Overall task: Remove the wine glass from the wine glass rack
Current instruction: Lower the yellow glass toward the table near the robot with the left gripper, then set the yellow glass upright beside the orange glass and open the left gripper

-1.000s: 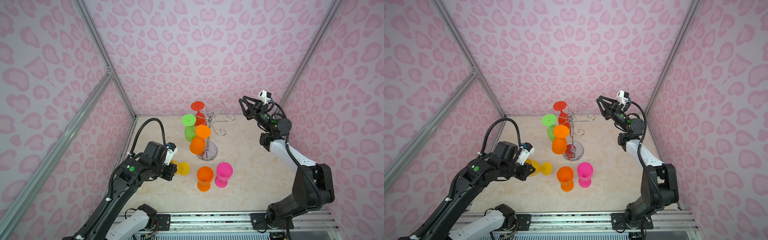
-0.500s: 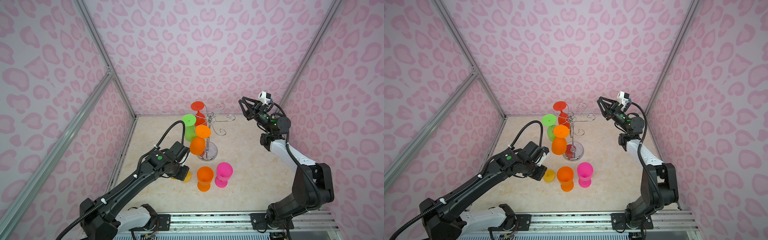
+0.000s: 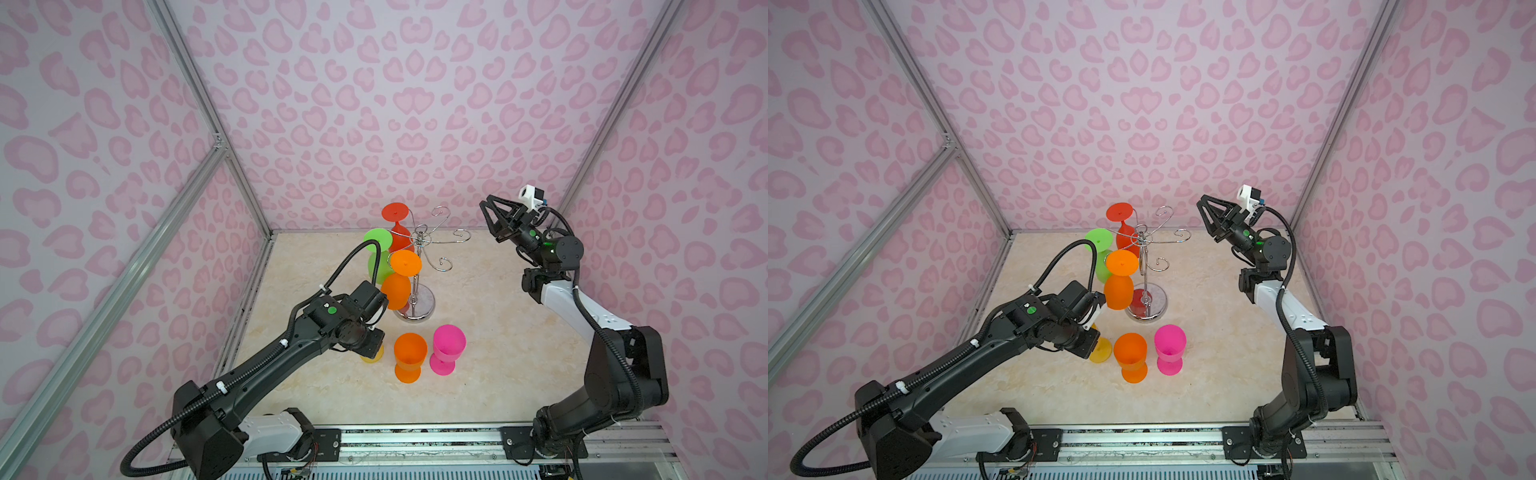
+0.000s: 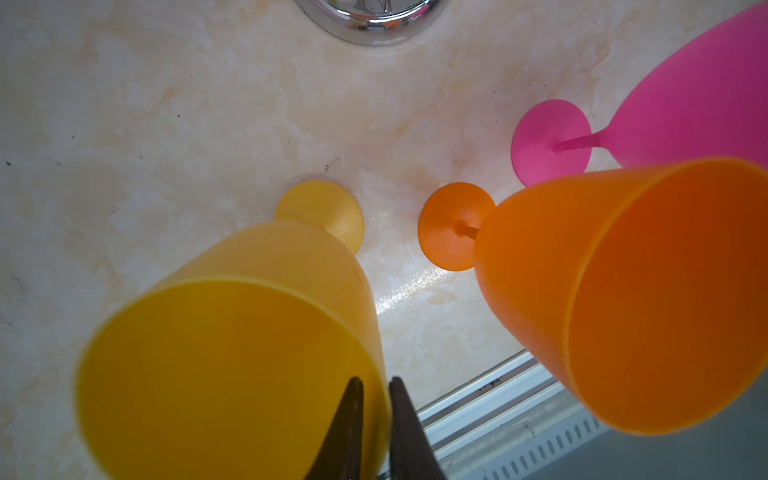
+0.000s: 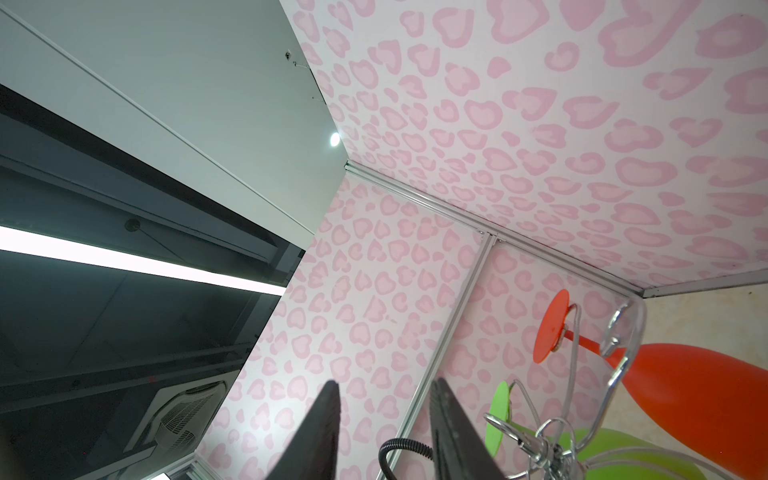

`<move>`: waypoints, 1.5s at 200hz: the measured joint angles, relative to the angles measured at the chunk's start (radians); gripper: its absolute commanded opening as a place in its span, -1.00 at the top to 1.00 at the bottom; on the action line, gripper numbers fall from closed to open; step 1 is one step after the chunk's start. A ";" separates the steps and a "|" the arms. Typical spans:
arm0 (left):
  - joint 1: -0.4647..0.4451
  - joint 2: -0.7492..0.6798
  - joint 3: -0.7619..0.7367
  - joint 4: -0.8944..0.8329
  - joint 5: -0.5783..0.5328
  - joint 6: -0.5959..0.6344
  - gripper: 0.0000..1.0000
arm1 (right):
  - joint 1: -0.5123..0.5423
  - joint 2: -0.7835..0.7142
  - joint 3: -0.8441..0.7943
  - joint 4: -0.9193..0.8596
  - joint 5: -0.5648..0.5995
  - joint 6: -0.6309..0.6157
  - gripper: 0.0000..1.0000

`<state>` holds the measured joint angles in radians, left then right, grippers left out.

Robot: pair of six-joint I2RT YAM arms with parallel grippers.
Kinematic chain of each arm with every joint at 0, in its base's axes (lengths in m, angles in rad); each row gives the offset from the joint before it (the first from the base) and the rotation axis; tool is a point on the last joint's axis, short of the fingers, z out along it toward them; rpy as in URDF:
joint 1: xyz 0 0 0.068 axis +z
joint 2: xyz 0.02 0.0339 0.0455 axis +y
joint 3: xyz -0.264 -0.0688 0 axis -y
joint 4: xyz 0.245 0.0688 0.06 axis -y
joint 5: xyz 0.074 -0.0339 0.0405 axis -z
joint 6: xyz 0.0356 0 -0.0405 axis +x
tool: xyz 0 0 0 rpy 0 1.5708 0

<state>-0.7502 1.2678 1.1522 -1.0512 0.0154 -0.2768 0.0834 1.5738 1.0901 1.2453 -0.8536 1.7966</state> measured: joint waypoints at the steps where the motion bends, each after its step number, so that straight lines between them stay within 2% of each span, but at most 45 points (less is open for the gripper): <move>1: 0.000 0.000 0.000 0.000 0.000 0.000 0.58 | 0.000 0.000 0.000 0.000 0.000 0.000 0.26; 49: -0.003 0.001 0.013 -0.003 -0.004 -0.003 0.29 | 0.000 0.003 -0.001 0.017 0.000 0.008 0.26; 53: -0.004 -0.001 0.014 -0.003 -0.004 -0.003 0.19 | 0.000 0.003 -0.001 0.017 0.000 0.008 0.26; 67: -0.005 -0.009 0.019 -0.006 -0.004 -0.005 0.01 | -0.001 0.003 -0.001 0.019 0.000 0.008 0.26; 90: -0.010 -0.038 0.034 -0.017 -0.004 -0.010 -0.17 | -0.003 0.003 -0.001 0.021 0.000 0.015 0.26; 118: -0.013 -0.085 0.064 -0.036 -0.004 -0.011 -0.29 | -0.005 0.004 -0.002 0.021 0.000 0.018 0.26; 168: -0.014 -0.248 0.134 -0.029 0.000 -0.035 -0.37 | -0.007 0.007 -0.006 0.030 -0.001 0.019 0.26; 216: -0.009 -0.352 0.134 0.230 0.058 -0.121 -0.55 | -0.007 0.014 -0.006 0.048 -0.002 0.034 0.26; 257: 0.035 -0.306 0.119 0.484 0.127 -0.285 -0.63 | -0.007 0.013 -0.006 0.050 -0.003 0.037 0.26; 300: 0.139 -0.256 0.090 0.609 0.250 -0.443 -0.60 | -0.011 0.008 -0.008 0.051 -0.003 0.038 0.26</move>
<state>-0.6109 1.0115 1.2419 -0.4419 0.2657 -0.7193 0.0719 1.5818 1.0824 1.2964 -0.8566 1.8347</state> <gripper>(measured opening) 0.810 0.369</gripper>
